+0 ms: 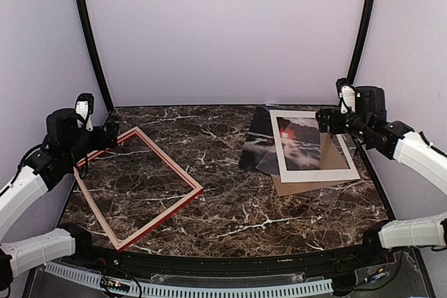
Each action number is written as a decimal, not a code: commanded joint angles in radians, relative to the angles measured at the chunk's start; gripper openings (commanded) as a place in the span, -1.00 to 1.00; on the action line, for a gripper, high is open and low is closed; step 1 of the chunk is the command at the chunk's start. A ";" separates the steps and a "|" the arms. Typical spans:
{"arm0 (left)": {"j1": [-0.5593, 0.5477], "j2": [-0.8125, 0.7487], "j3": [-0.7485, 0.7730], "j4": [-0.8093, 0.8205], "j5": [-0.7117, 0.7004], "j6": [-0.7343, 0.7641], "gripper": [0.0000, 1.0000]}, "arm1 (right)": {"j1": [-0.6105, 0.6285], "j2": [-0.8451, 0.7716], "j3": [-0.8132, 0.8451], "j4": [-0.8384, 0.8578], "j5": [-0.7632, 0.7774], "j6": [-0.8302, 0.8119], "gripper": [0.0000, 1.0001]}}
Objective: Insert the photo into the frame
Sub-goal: Move the frame body to the center of the board.
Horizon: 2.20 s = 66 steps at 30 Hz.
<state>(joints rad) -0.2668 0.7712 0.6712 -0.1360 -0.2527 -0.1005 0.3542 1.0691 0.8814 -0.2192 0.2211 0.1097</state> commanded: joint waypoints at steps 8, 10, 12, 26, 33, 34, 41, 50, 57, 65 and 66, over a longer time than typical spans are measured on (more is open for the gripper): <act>-0.005 -0.011 0.001 -0.030 -0.048 -0.019 0.98 | 0.008 -0.020 -0.010 0.041 -0.018 0.005 0.97; -0.005 -0.001 0.021 -0.083 -0.067 -0.044 0.98 | 0.008 -0.022 -0.009 0.039 -0.021 0.005 0.97; -0.005 0.027 0.044 -0.146 -0.086 -0.085 0.98 | 0.008 -0.024 -0.009 0.037 -0.023 0.007 0.97; 0.198 0.353 0.146 -0.476 0.059 -0.384 0.93 | 0.008 -0.002 -0.006 0.034 -0.101 0.043 0.97; 0.317 0.351 0.058 -0.476 0.121 -0.497 0.95 | 0.008 0.001 -0.001 0.036 -0.147 0.060 0.97; 0.340 0.354 0.051 -0.480 0.121 -0.515 0.96 | 0.008 0.004 0.003 0.036 -0.153 0.061 0.97; 0.424 0.375 0.033 -0.540 0.098 -0.587 0.98 | 0.008 0.027 0.019 0.034 -0.200 0.074 0.97; 0.475 0.396 -0.041 -0.516 0.092 -0.635 0.91 | 0.007 0.059 0.032 0.024 -0.218 0.084 0.97; 0.492 0.416 -0.108 -0.415 0.113 -0.633 0.51 | 0.008 0.061 0.026 0.021 -0.218 0.088 0.97; 0.490 0.505 -0.111 -0.300 0.217 -0.526 -0.11 | 0.008 0.056 0.024 0.008 -0.218 0.088 0.97; 0.490 0.517 -0.110 -0.285 0.227 -0.509 -0.16 | 0.008 0.054 0.024 0.005 -0.217 0.088 0.97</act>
<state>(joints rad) 0.2199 1.2640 0.5671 -0.4965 -0.0952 -0.6792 0.3550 1.1294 0.8825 -0.2260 0.0143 0.1925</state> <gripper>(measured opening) 0.451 0.986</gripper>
